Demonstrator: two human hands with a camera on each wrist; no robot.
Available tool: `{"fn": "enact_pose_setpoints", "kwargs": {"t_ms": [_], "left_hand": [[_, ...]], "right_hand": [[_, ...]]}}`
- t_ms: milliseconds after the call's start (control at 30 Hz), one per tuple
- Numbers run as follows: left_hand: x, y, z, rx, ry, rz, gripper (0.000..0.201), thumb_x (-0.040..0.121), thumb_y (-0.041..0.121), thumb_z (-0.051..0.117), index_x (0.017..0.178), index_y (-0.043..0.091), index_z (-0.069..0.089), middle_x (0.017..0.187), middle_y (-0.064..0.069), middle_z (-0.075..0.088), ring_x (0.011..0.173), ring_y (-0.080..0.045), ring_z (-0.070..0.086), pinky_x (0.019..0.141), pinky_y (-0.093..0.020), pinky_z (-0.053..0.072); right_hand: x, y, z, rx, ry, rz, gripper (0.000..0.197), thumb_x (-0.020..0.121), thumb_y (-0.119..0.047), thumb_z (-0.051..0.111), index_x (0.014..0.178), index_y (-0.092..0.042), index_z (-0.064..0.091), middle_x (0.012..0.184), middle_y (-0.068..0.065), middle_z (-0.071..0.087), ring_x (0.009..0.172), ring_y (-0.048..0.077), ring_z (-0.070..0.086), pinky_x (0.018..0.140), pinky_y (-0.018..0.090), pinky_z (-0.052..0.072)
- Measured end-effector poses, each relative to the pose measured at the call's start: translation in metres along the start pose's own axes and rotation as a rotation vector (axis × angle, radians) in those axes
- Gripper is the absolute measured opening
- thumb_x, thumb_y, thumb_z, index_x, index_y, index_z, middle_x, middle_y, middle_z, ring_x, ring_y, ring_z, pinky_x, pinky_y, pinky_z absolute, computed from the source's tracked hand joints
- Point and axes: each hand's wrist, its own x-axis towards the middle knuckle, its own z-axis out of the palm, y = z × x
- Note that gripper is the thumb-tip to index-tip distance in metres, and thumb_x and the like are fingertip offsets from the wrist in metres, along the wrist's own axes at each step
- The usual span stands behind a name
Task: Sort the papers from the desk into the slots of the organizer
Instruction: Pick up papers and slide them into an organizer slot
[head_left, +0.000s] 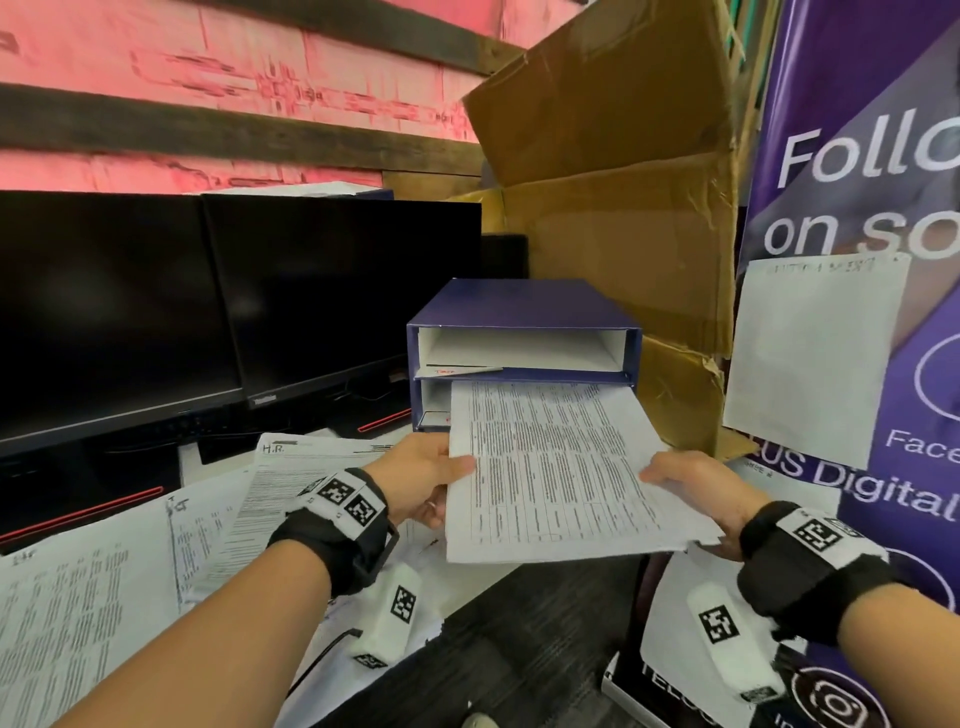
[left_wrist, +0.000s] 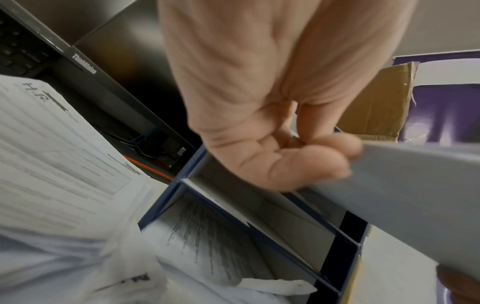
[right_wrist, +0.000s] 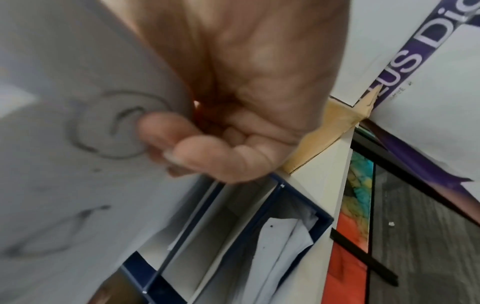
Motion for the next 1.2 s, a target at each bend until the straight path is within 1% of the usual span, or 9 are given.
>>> {"fn": "enact_pose_setpoints", "kwargs": {"t_ms": [200, 367, 500, 600, 667, 767, 900, 1067, 1200], "left_hand": [[0.006, 0.009, -0.004, -0.258, 0.274, -0.015, 0.016, 0.097, 0.023, 0.054, 0.106, 0.011, 0.060, 0.072, -0.006, 0.063, 0.045, -0.014, 0.055, 0.045, -0.025, 0.048], [0.015, 0.002, -0.010, -0.276, 0.459, 0.030, 0.023, 0.093, 0.005, 0.055, 0.117, 0.003, 0.054, 0.084, -0.013, 0.058, 0.037, -0.010, 0.050, 0.039, -0.020, 0.044], [0.025, 0.002, -0.008, -0.404, 0.558, 0.059, 0.023, 0.096, 0.006, 0.053, 0.114, -0.007, 0.059, 0.093, -0.016, 0.060, 0.051, -0.017, 0.060, 0.043, -0.023, 0.052], [0.029, 0.012, -0.002, -0.553, 0.444, 0.077, 0.035, 0.095, -0.002, 0.051, 0.129, -0.003, 0.045, 0.118, -0.024, 0.055, 0.075, -0.029, 0.068, 0.062, -0.032, 0.061], [0.032, 0.016, 0.000, -0.596, 0.377, 0.075, 0.054, 0.092, -0.007, 0.052, 0.142, 0.000, 0.032, 0.126, -0.024, 0.051, 0.095, -0.033, 0.066, 0.081, -0.036, 0.057], [0.037, 0.018, 0.001, -0.527, 0.304, 0.058, 0.075, 0.089, -0.011, 0.054, 0.151, 0.007, 0.015, 0.136, -0.020, 0.042, 0.111, -0.034, 0.059, 0.092, -0.040, 0.050], [0.042, 0.017, 0.001, -0.397, 0.291, 0.012, 0.072, 0.092, -0.012, 0.049, 0.151, 0.010, 0.015, 0.153, -0.012, 0.029, 0.094, -0.032, 0.064, 0.078, -0.042, 0.055], [0.051, 0.018, -0.005, 0.014, 0.326, -0.014, 0.046, 0.093, -0.008, 0.043, 0.136, 0.009, 0.039, 0.140, -0.009, 0.042, 0.059, -0.026, 0.063, 0.057, -0.040, 0.057], [0.061, 0.022, -0.009, 0.442, 0.276, -0.026, 0.052, 0.092, -0.009, 0.041, 0.138, 0.013, 0.041, 0.142, -0.008, 0.040, 0.073, -0.034, 0.069, 0.065, -0.047, 0.059]], "right_hand": [[0.016, -0.013, 0.025, 0.149, 0.095, -0.027, 0.031, 0.098, -0.021, 0.052, 0.121, -0.001, 0.056, 0.111, 0.019, 0.069, 0.068, 0.023, 0.061, 0.040, 0.023, 0.041], [0.021, -0.030, 0.038, 0.180, 0.011, 0.053, 0.040, 0.096, -0.044, 0.050, 0.116, -0.010, 0.058, 0.081, 0.007, 0.064, 0.045, 0.012, 0.044, 0.036, 0.020, 0.039], [0.016, -0.028, 0.042, 0.137, -0.045, 0.078, 0.023, 0.101, -0.017, 0.046, 0.115, -0.001, 0.055, 0.068, 0.006, 0.059, 0.036, 0.006, 0.033, 0.031, 0.015, 0.031], [0.021, -0.035, 0.049, 0.496, 0.040, 0.026, 0.024, 0.100, -0.003, 0.043, 0.124, -0.001, 0.046, 0.100, 0.016, 0.061, 0.063, 0.015, 0.061, 0.039, 0.024, 0.052], [0.029, -0.036, 0.051, 0.727, 0.060, -0.016, 0.035, 0.099, 0.003, 0.041, 0.134, 0.003, 0.038, 0.127, 0.024, 0.050, 0.095, 0.030, 0.062, 0.050, 0.035, 0.059], [0.040, -0.036, 0.052, 0.813, 0.089, -0.100, 0.035, 0.096, 0.008, 0.045, 0.131, 0.006, 0.042, 0.135, 0.027, 0.048, 0.108, 0.034, 0.061, 0.067, 0.034, 0.061], [0.049, -0.025, 0.058, 0.361, 0.152, -0.229, 0.055, 0.092, 0.013, 0.046, 0.144, -0.002, 0.035, 0.138, 0.015, 0.045, 0.108, 0.033, 0.063, 0.092, 0.040, 0.054], [0.051, -0.026, 0.062, -0.840, 0.236, -0.448, 0.048, 0.095, -0.013, 0.050, 0.142, -0.015, 0.044, 0.137, 0.009, 0.053, 0.119, 0.029, 0.055, 0.103, 0.035, 0.044], [0.060, -0.032, 0.067, -1.346, 0.197, -0.395, 0.058, 0.097, -0.037, 0.041, 0.150, -0.019, 0.022, 0.153, 0.008, 0.028, 0.134, 0.037, 0.027, 0.108, 0.043, 0.030]]}}
